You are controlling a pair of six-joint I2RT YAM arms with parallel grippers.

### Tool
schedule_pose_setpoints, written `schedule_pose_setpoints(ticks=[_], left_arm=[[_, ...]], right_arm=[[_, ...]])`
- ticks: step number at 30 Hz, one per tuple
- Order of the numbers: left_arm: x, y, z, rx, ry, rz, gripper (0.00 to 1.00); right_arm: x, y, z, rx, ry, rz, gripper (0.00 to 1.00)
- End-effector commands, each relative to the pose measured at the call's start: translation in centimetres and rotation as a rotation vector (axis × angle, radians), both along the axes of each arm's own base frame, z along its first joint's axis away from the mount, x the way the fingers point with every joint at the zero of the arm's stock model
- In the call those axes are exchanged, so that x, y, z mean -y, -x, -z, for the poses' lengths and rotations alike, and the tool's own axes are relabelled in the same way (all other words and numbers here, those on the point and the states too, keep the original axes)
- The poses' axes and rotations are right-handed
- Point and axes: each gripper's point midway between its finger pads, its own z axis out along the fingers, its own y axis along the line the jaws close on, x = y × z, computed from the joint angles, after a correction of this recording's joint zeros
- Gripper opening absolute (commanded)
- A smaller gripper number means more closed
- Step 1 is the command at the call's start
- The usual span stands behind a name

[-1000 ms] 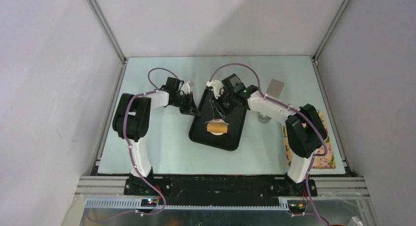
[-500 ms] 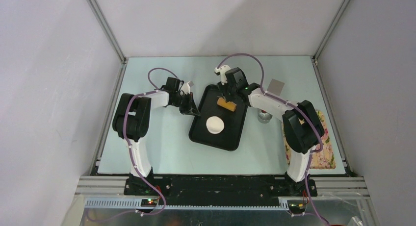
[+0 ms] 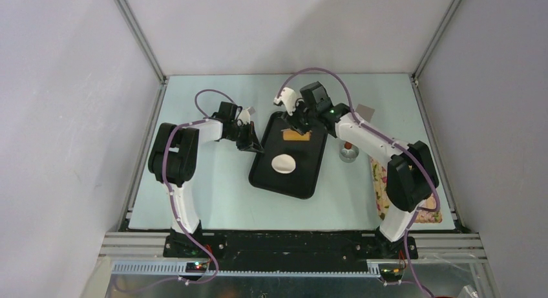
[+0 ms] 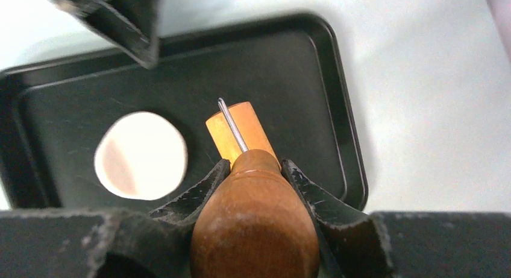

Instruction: Roll out the dumpling wrappers from the dough

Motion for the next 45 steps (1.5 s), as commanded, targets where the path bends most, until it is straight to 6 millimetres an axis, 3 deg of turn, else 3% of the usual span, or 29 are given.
schedule_pose_setpoints(ticks=[1,5,8,15,17,22,30,35,38,45], left_arm=[[-1.9,2.0,3.1,-0.114,-0.105,-0.025,0.00],[-1.7,2.1,2.9,-0.111,-0.096,-0.015,0.00],[-1.7,2.1,2.9,-0.113,-0.093,-0.014,0.00],[-1.6,2.1,2.9,-0.111,-0.094,-0.012,0.00],[-1.6,2.1,2.9,-0.111,-0.095,-0.012,0.00],[-1.7,2.1,2.9,-0.111,-0.097,-0.014,0.00],[-1.7,2.1,2.9,-0.110,-0.099,-0.015,0.00],[-1.7,2.1,2.9,-0.108,-0.098,-0.014,0.00],[-1.7,2.1,2.8,-0.106,-0.098,-0.013,0.00],[-1.7,2.1,2.8,-0.107,-0.098,-0.013,0.00]], right_arm=[[-4.8,1.9,-4.3,0.074,-0.066,-0.303,0.00],[-7.1,6.5,-3.5,-0.041,-0.101,-0.541,0.00],[-8.0,9.1,-4.3,-0.105,-0.150,-0.656,0.00],[-5.5,16.1,-4.3,-0.234,-0.120,-0.870,0.00],[-4.9,16.7,-3.9,-0.230,-0.085,-0.868,0.00],[-4.6,14.1,-1.4,-0.141,0.089,-0.620,0.00],[-4.7,12.7,0.6,-0.134,0.119,-0.285,0.00],[-3.0,9.6,2.5,-0.082,0.181,-0.037,0.00],[-2.0,7.4,2.3,0.015,0.210,0.050,0.00],[1.6,1.7,-0.5,0.207,0.258,0.192,0.00]])
